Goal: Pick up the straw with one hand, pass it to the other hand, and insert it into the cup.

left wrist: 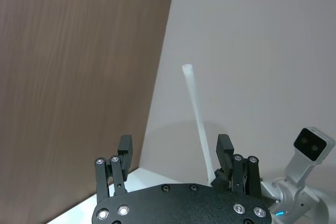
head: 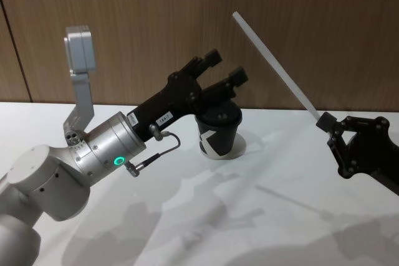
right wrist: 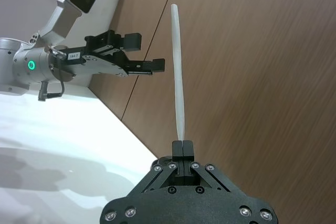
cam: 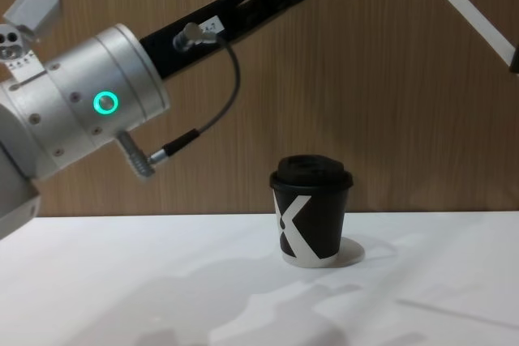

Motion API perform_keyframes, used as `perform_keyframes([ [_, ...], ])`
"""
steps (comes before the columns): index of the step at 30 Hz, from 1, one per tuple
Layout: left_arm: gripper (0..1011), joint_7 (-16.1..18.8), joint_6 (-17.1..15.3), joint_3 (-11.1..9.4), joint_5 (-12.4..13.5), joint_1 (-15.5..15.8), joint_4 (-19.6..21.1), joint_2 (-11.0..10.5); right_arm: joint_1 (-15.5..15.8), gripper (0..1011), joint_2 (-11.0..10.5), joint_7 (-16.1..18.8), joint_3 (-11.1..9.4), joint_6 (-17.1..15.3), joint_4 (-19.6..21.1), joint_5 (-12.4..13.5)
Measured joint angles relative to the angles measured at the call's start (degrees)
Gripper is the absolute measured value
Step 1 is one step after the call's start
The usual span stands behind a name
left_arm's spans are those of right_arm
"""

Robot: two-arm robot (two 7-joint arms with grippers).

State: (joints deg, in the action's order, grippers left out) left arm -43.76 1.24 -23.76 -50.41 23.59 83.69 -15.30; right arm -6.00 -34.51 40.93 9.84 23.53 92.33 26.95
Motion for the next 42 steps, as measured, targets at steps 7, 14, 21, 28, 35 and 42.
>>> perform_keyframes([
  [7, 1000, -1.8, 0.5, -1.1, -0.9, 2.0, -2.4, 1.4, 0.0, 1, 0.0, 0.0, 0.0, 0.0, 0.0, 0.0],
  [14, 1000, -3.4, 1.0, -2.1, -1.6, 3.6, -4.3, 2.4, 0.0, 1, 0.0, 0.0, 0.0, 0.0, 0.0, 0.0],
  [21, 1000, -4.8, 1.4, -2.9, -2.2, 4.8, -6.1, 3.1, 0.0, 1, 0.0, 0.0, 0.0, 0.0, 0.0, 0.0],
  [28, 1000, -5.8, 1.8, -3.7, -2.7, 6.2, -8.0, 3.9, 0.0, 1, 0.0, 0.0, 0.0, 0.0, 0.0, 0.0],
  [35, 1000, -6.6, 2.3, -4.4, -3.0, 7.5, -10.2, 4.9, 0.0, 1, 0.0, 0.0, 0.0, 0.0, 0.0, 0.0],
  [42, 1000, -7.3, 3.0, -5.0, -3.3, 9.0, -12.6, 5.9, 0.0, 1, 0.0, 0.0, 0.0, 0.0, 0.0, 0.0],
])
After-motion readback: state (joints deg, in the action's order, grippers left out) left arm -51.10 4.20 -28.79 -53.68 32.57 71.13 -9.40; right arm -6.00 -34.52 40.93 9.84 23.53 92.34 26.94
